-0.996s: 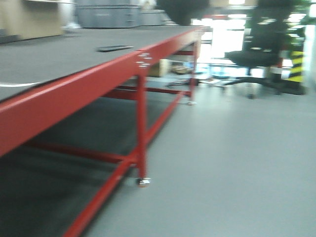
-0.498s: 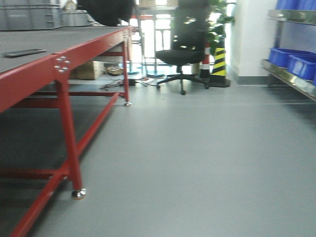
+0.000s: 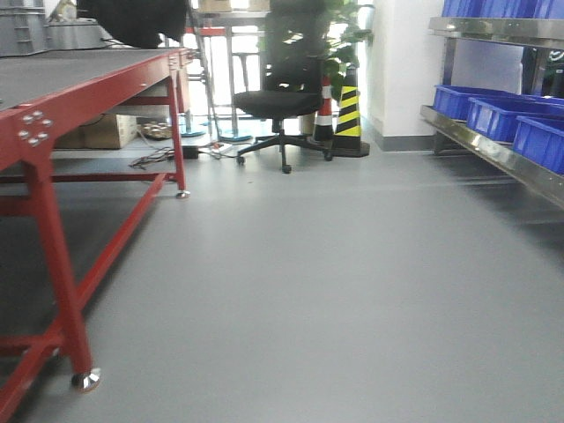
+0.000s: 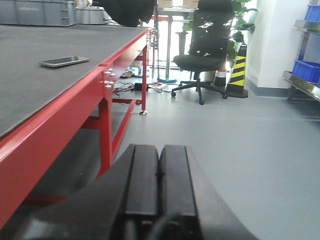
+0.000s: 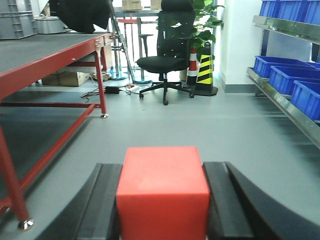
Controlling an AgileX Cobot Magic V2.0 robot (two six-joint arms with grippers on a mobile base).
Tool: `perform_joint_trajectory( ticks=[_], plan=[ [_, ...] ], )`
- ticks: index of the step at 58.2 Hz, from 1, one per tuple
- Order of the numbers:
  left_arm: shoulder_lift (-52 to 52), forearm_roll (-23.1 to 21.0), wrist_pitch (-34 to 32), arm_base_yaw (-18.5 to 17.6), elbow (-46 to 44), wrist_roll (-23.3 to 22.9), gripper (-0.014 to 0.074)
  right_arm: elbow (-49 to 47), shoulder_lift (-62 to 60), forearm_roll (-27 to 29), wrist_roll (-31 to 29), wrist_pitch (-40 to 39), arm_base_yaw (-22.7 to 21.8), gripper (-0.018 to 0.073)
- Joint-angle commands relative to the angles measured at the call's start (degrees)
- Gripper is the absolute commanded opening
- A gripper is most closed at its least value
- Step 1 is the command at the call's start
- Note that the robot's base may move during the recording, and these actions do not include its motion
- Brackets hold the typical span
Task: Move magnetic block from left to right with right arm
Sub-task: 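Drive the base past the red-framed table carrying the cube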
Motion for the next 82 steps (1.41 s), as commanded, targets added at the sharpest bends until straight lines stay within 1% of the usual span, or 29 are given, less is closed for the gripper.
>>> perform_joint_trajectory(
  ticks=[1,82],
  plan=[
    [-0.46,-0.36,-4.73,-0.01,0.59,-0.06,-0.0117,-1.54,0.68,-0.36,-0.13,-4.95,-0.23,0.0286],
    [-0.36,-0.36,-4.73,-0.01,0.59,-0.06,-0.0117,-1.54,0.68,-0.36,-0.13,-4.95,-0.23,0.0286]
  ],
)
